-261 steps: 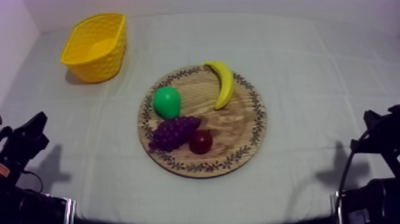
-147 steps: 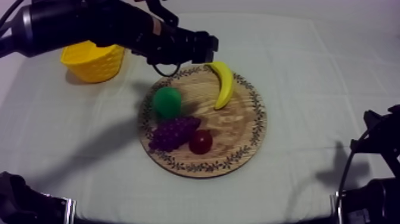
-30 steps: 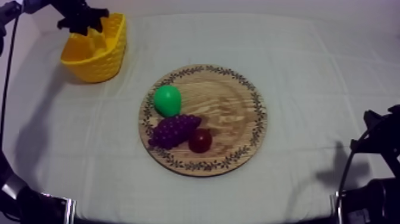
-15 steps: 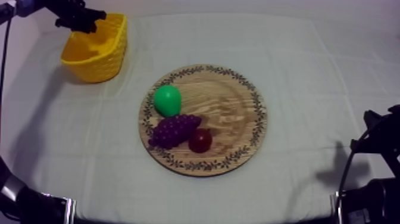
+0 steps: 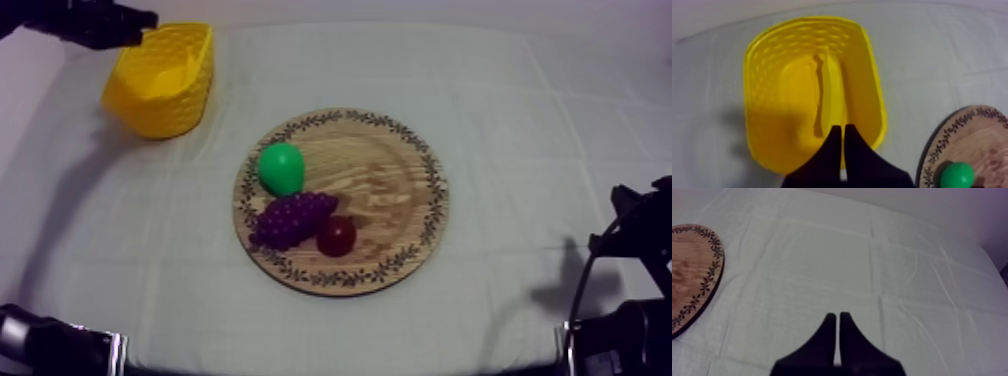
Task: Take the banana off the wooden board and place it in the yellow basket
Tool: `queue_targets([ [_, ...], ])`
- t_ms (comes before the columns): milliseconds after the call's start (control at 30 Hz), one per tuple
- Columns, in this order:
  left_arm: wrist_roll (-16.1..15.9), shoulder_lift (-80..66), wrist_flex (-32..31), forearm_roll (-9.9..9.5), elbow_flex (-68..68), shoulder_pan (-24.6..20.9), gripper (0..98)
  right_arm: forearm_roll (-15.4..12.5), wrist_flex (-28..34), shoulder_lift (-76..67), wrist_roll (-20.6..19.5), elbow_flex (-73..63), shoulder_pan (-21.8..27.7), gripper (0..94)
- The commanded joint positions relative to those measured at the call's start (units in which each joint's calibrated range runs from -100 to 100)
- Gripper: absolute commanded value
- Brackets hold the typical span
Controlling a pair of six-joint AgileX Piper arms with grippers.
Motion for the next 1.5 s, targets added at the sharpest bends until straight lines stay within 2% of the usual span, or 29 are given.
queue_targets([
  [0, 0.4, -15.2, -3.0, 0.05, 14.7, 0.1, 0.1, 0.0, 0.0, 0.0, 0.0, 0.1, 0.0, 0.4],
  [200, 1.8, -35.9, -6.7, -0.06, 32.4, 0.2, 0.1, 0.0, 0.0, 0.0, 0.0, 0.1, 0.0, 0.4],
  [433, 0.3, -59.5, -11.6, 0.18, 51.7, -0.9, 0.1, 0.0, 0.0, 0.0, 0.0, 0.1, 0.0, 0.4],
  [733, 1.5, -83.6, -14.3, 0.12, 71.1, -3.2, 0.1, 0.0, 0.0, 0.0, 0.0, 0.1, 0.0, 0.4],
  [900, 2.3, -91.4, -14.1, -0.18, 76.1, -3.2, 0.1, 0.0, 0.0, 0.0, 0.0, 0.1, 0.0, 0.4],
  [1033, 4.4, -95.4, -12.5, -2.18, 77.4, -3.3, 0.1, 0.0, 0.0, 0.0, 0.0, 0.1, 0.0, 0.4],
  [1200, 5.1, -96.7, -11.2, -3.09, 77.4, -2.2, 0.1, 0.0, 0.0, 0.0, 0.0, 0.1, 0.0, 0.4],
  [1367, 10.0, -97.0, -12.0, -3.31, 77.7, -1.3, 0.1, 0.0, 0.0, 0.0, 0.0, 0.1, 0.0, 0.4],
  [1467, 11.6, -97.0, -12.1, -3.34, 77.8, -1.1, 0.1, 0.0, 0.0, 0.0, 0.0, 0.1, 0.0, 0.4],
])
